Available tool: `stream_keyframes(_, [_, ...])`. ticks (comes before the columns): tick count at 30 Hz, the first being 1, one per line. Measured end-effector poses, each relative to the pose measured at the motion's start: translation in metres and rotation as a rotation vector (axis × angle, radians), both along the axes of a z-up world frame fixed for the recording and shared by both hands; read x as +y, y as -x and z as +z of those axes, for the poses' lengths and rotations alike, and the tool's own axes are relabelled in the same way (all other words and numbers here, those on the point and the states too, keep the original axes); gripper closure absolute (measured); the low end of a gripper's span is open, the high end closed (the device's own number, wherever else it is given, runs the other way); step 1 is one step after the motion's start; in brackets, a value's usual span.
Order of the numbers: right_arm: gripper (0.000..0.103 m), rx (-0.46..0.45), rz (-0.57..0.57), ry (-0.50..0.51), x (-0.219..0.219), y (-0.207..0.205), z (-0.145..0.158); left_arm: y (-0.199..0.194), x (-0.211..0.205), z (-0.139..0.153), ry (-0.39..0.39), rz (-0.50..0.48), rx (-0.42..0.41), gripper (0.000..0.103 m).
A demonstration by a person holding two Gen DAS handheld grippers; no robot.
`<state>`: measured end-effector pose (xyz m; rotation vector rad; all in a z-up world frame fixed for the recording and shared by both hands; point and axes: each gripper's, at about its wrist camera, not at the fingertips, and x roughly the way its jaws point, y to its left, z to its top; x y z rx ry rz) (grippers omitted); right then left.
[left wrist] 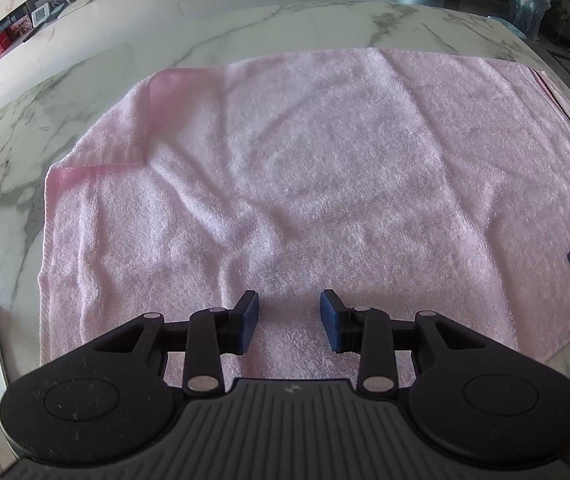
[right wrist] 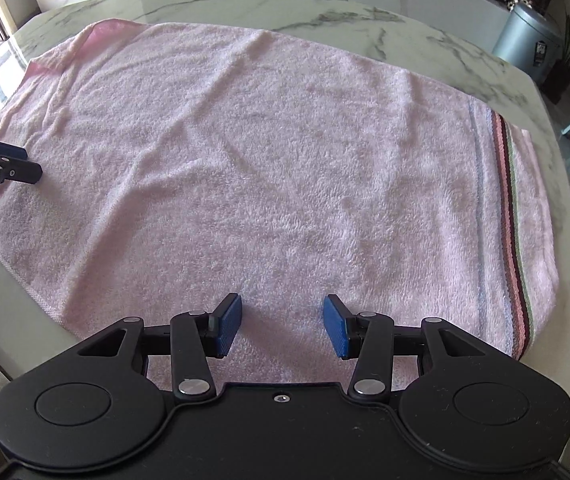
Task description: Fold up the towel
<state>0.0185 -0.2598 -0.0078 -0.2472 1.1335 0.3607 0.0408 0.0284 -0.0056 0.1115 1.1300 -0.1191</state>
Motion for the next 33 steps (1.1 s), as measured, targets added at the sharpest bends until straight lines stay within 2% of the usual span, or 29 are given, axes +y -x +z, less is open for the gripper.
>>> stream_keyframes(16, [0.056, 0.035, 0.082, -0.007, 0.012, 0.026, -0.002, 0.013, 0.002, 0.004, 0.011, -0.041, 0.032, 0.071])
stream_keyframes(26, [0.057, 0.08, 0.126, -0.01, 0.021, 0.01, 0.0, 0.001, 0.004, 0.009, 0.022, -0.036, 0.039, 0.07])
stream_keyframes(33, [0.057, 0.059, 0.085, -0.04, 0.006, -0.004, 0.007, 0.007, -0.001, 0.028, 0.107, 0.015, 0.015, 0.07])
